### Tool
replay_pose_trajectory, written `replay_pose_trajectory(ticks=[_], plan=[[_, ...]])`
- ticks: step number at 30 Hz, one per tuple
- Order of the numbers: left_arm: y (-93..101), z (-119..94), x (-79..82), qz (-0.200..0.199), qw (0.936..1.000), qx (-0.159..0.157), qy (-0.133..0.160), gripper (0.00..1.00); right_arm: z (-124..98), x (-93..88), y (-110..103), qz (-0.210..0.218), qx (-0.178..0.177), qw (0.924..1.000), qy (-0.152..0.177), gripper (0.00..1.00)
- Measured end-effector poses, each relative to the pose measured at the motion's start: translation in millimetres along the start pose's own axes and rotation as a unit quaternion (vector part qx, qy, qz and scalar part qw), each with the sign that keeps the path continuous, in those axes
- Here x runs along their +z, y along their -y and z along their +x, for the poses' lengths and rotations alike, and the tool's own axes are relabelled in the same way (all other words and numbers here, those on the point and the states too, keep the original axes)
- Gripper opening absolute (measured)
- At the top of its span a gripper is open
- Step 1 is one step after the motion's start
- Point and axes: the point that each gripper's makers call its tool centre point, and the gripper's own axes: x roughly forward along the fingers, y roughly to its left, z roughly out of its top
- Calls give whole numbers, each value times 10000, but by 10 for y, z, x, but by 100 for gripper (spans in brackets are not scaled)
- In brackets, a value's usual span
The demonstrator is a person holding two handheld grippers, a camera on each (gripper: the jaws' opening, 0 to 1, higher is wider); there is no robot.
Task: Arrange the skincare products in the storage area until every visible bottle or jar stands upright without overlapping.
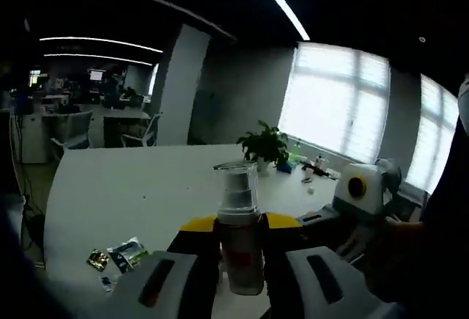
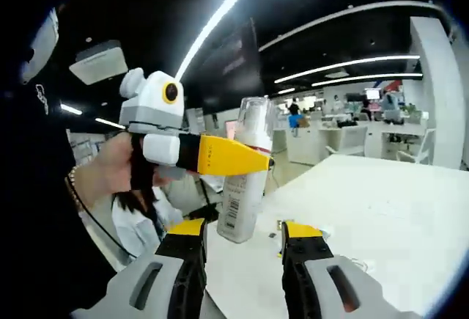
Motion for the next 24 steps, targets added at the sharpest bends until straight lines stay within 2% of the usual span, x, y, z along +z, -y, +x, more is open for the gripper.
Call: replay_pose_trajectory(ticks=[1,3,7,9,12,16,18,21,24], plan=[[-12,19,14,114,9998,169,50,20,10,29,10,81,-87,9999,78,32],[23,51,28,187,9994,285,116,20,37,78,32,97,-314,9992,227,30],[106,75,107,251,9982,401,359,20,93,104,27,68,-646,9972,371,27],[122,86,145,615,9959,509,421,20,96,136,2,97,-736,9961,483,26],[177,87,162,676,9954,503,457,20,60,224,40,-32,-963,9930,679,23],[218,102,153,661,9957,450,472,20,3,312,123,-23,-1136,9895,892,15],[254,113,148,681,9955,441,493,20,-2,316,125,0,-1147,9892,909,16],[262,105,165,688,9954,429,519,20,-12,326,93,-8,-1111,9891,961,12],[280,107,175,724,9950,434,534,20,-22,350,98,12,-1122,9886,1007,11]])
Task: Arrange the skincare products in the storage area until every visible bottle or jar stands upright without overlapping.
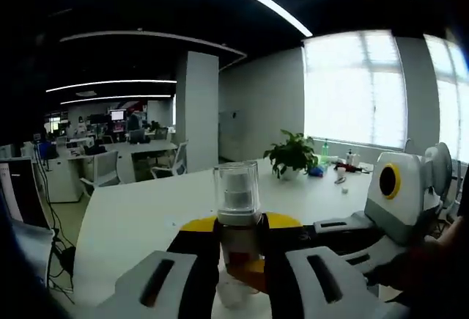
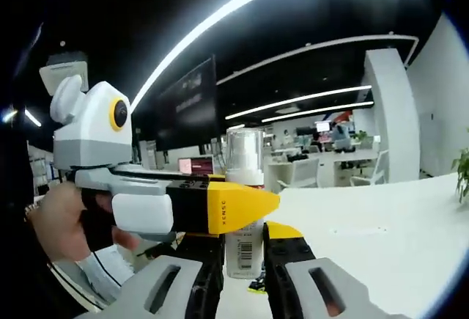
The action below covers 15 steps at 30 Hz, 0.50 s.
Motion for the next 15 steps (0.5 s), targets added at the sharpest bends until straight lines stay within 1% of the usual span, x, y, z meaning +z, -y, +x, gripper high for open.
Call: replay_pose_trajectory(ticks=[1,4,6,8,9,10,11,12,13,15], plan=[[-7,-6,2,18,10000,6,0,20,-3,5,7,81,44,10000,-12,11],[5,-7,-10,102,9999,5,-27,21,1,-14,7,-59,121,9999,-64,10],[9,-9,-21,119,9999,-50,-19,21,-3,-21,11,-95,176,9998,-55,10],[34,-21,-2,79,9997,-237,43,21,-23,-35,31,-180,258,9995,-26,10],[62,-30,-10,101,9992,-381,39,21,-33,-46,47,-163,321,9993,-44,9],[51,-39,-13,102,9992,-372,42,21,-34,-61,41,-143,427,9990,-42,9],[78,-45,-25,102,9987,-500,52,21,-40,-71,45,-85,509,9987,-32,9],[107,-51,-31,89,9981,-615,61,24,-47,-85,53,-68,553,9984,-59,9],[97,-63,-25,36,9980,-614,126,29,-54,-105,84,-79,543,9985,-84,9],[125,-71,-21,5,9970,-747,181,40,-77,-134,110,-67,632,9979,-133,9]])
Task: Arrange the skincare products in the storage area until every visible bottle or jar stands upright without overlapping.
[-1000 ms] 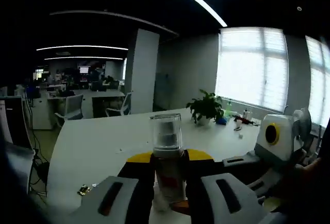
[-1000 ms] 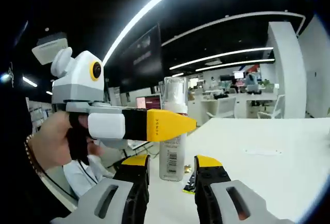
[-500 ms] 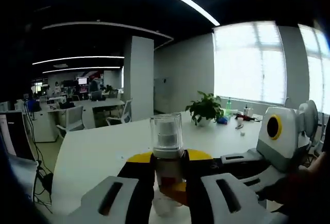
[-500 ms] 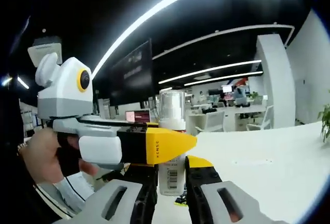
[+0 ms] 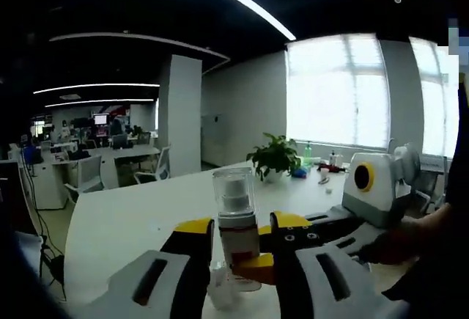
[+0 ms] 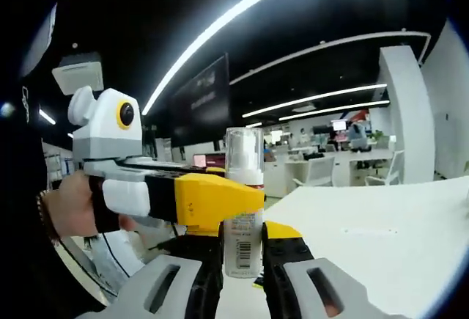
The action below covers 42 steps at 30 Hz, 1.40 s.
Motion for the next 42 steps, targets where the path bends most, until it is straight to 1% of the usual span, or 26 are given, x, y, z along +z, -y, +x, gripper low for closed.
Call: replay_pose_trajectory(ticks=[1,3,5,7,8,9,10,11,12,14,16,17,19,21,22,24,26,27,28,29,30,31,33,35,42], plan=[[-24,-10,-9,-87,10000,36,1,43,-13,0,11,23,-13,10000,15,9],[-36,-17,-46,-48,10000,-7,-61,43,-38,-12,23,124,66,9999,18,9],[-39,-31,-96,14,9999,-49,-146,43,-55,-18,42,134,45,9999,34,10],[-35,-56,-116,-4,9997,-109,-203,43,-74,-42,43,143,157,9998,11,10],[-34,-67,-140,2,9997,-142,-219,44,-85,-54,51,89,173,9998,13,10],[-26,-84,-170,-7,9995,-203,-246,45,-101,-84,32,12,316,9995,-43,10],[-29,-98,-207,-18,9994,-232,-271,46,-113,-91,46,-19,305,9995,-33,10],[-16,-121,-249,19,9991,-313,-297,46,-133,-111,53,-47,367,9993,-43,10],[-12,-136,-273,34,9988,-351,-333,46,-147,-123,40,-18,480,9988,-48,10],[-29,-175,-348,70,9982,-350,-473,44,-187,-120,31,2,649,9979,70,10],[-57,-210,-382,19,9982,-346,-493,46,-224,-147,1,55,914,9958,95,10],[-69,-233,-407,-17,9980,-356,-525,47,-236,-153,1,87,973,9952,111,10],[-91,-265,-430,-51,9979,-348,-545,49,-266,-171,-52,117,1273,9917,115,9],[-114,-304,-451,-148,9977,-360,-546,50,-274,-205,-45,71,1355,9907,54,9],[-128,-319,-465,-171,9977,-346,-563,50,-279,-225,-61,78,1463,9892,13,9],[-156,-351,-505,-214,9974,-321,-604,51,-276,-255,-49,30,1534,9882,2,9],[-183,-378,-558,-242,9971,-284,-670,52,-285,-285,-60,70,1704,9853,19,9],[-186,-381,-566,-247,9970,-279,-678,53,-281,-302,-42,75,1710,9852,37,9],[-202,-400,-618,-254,9965,-229,-763,55,-276,-339,-23,72,1762,9843,55,9],[-204,-410,-648,-207,9962,-210,-822,56,-270,-365,-3,86,1794,9837,112,9],[-200,-423,-691,-79,9957,-187,-907,57,-260,-379,20,145,1792,9836,165,9],[-198,-426,-702,-53,9955,-184,-931,60,-248,-414,61,223,1771,9837,201,9],[-173,-437,-760,23,9945,-173,-1029,64,-237,-481,116,218,1742,9842,225,9],[-145,-444,-802,8,9943,-191,-1054,67,-222,-577,178,207,1700,9851,127,9],[-111,-446,-983,-218,9932,-210,-1125,74,-191,-841,210,-112,1892,9818,-132,10]])
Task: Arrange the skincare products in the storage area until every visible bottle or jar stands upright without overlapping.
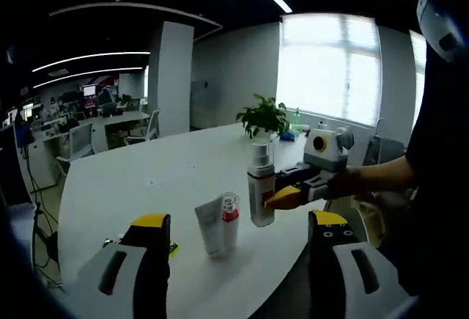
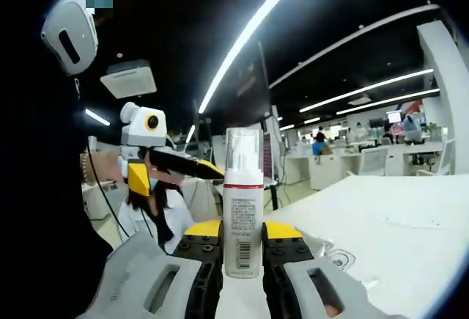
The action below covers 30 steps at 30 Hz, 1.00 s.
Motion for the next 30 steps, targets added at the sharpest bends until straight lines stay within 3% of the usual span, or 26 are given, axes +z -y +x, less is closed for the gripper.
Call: replay_pose_trajectory(ticks=[11,13,22,30], plan=[[-30,117,-232,-252,9996,-79,-30,83,60,-474,118,-214,485,9984,-197,10],[-33,125,-267,-294,9995,-57,-31,83,63,-623,179,-326,577,9970,-390,9],[-67,226,-679,-496,9978,43,-430,83,135,-1129,188,-388,951,9916,-785,10],[-40,362,-737,-442,9972,25,-603,87,263,-1394,338,-414,944,9911,-844,10]])
